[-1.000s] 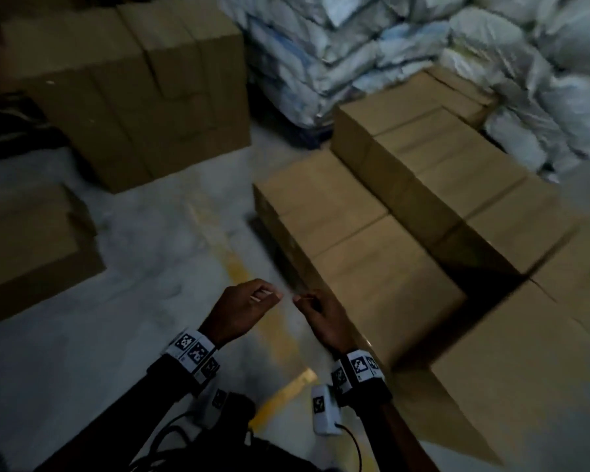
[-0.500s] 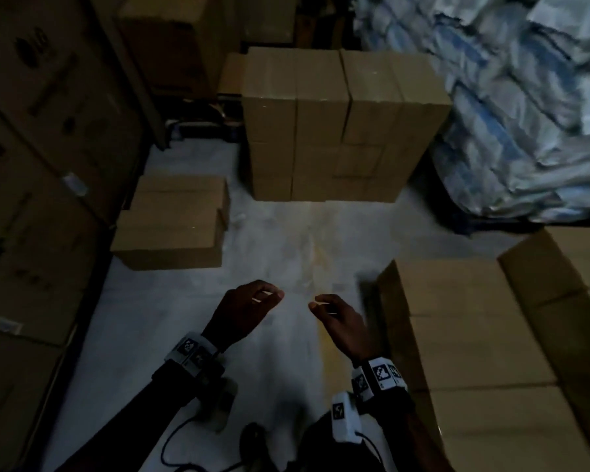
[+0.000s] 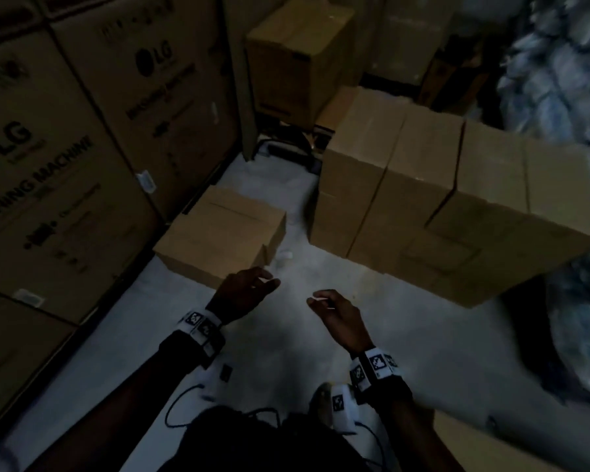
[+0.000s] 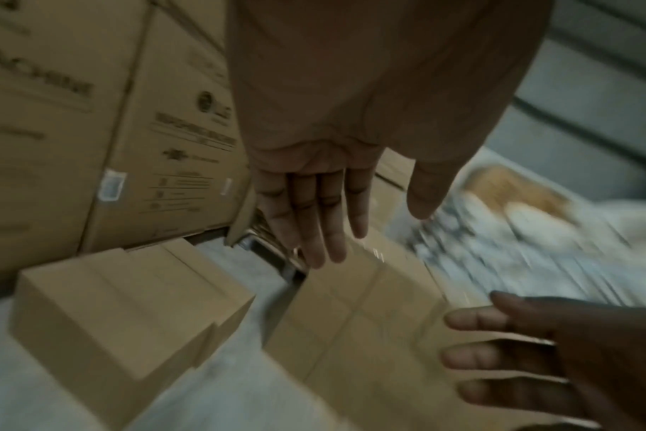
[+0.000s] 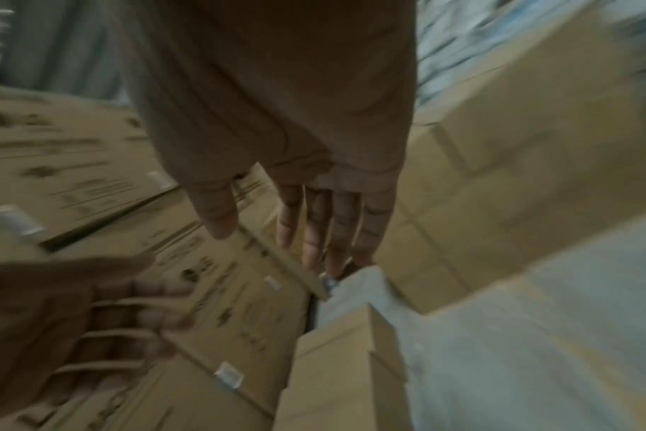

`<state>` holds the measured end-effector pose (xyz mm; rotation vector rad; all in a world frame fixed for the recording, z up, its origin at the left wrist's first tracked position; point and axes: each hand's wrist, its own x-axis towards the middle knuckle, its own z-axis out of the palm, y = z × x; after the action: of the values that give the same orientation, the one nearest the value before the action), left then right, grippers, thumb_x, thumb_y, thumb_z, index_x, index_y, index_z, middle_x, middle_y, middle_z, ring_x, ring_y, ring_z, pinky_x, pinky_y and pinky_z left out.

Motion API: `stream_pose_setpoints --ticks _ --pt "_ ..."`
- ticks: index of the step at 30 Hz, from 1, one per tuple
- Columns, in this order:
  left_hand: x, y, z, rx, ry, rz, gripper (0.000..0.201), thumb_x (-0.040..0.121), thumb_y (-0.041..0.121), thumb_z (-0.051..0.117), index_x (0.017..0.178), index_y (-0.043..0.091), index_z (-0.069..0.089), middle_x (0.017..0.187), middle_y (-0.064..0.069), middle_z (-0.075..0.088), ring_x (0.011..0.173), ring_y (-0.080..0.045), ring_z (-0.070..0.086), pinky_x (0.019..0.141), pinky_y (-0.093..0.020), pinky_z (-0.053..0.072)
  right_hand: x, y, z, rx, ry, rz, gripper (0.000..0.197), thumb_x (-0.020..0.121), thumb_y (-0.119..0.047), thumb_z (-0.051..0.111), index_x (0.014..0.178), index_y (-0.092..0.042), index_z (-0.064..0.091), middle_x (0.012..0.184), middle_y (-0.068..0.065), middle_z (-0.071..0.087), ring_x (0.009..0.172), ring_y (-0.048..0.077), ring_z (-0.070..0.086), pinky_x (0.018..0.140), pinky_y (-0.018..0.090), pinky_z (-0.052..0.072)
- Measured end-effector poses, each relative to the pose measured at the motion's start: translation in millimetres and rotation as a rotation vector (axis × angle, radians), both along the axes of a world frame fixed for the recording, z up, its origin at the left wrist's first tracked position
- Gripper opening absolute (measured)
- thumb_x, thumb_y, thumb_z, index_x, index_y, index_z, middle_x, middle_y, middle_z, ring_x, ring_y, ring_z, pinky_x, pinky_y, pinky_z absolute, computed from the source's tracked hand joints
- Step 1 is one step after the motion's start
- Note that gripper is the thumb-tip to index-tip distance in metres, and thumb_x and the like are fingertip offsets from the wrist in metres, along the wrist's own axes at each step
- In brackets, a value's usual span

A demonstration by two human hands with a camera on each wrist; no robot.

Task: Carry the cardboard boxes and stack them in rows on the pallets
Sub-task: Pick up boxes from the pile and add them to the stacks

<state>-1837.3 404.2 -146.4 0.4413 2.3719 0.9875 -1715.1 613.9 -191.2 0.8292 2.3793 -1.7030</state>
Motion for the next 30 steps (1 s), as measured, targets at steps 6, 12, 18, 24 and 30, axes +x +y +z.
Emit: stream_pose_setpoints --ticks 6,12,18,24,30 --pt "-64 66 8 0.007 -0.037 0.177 0.073 0.077 0.077 0.055 0.112 0.016 0.070 0.112 -0.004 0.072 0.104 -0.026 0.067 0.095 -0.043 0.053 -122 74 2 0.084 -0.046 0.231 0.030 0.094 -0.044 0.070 0.119 -0.027 0.068 0.103 -0.012 0.068 0.087 -0.005 0.059 0.068 0.000 0.038" --pt "-149 90 -42 -0.058 -0.237 0.321 0.059 0.089 0.071 0.055 0.125 0.026 0.063 0.124 -0.004 0.067 0.110 -0.026 0.065 0.097 -0.036 0.052 -249 98 -27 0.097 -0.113 0.411 0.032 0.094 -0.047 0.070 0.118 -0.026 0.068 0.106 -0.009 0.069 0.096 0.008 0.065 0.082 0.022 0.048" --pt "-248 83 -127 -0.088 -0.364 0.538 0.071 0.084 0.079 0.052 0.136 0.030 0.057 0.125 -0.008 0.069 0.110 -0.028 0.065 0.091 -0.034 0.054 -374 100 -71 0.156 -0.243 0.615 0.014 0.096 -0.047 0.067 0.107 -0.040 0.064 0.110 -0.007 0.070 0.103 0.013 0.065 0.080 0.021 0.048" --pt "-298 71 -204 -0.126 -0.443 0.727 0.055 0.097 0.063 0.052 0.140 0.029 0.054 0.122 -0.007 0.070 0.107 -0.028 0.067 0.093 -0.036 0.055 -460 95 -149 0.296 -0.467 0.893 0.029 0.097 -0.046 0.066 0.120 -0.029 0.065 0.121 0.003 0.071 0.113 0.025 0.066 0.099 0.038 0.053" --pt "-303 64 -320 -0.175 -0.472 0.834 0.053 0.097 0.052 0.061 0.141 0.023 0.054 0.115 -0.004 0.073 0.077 -0.019 0.064 0.078 -0.032 0.055 -538 78 -280 0.469 -0.636 1.176 0.056 0.097 -0.054 0.060 0.141 -0.020 0.053 0.137 0.006 0.062 0.122 0.032 0.060 0.100 0.038 0.050"
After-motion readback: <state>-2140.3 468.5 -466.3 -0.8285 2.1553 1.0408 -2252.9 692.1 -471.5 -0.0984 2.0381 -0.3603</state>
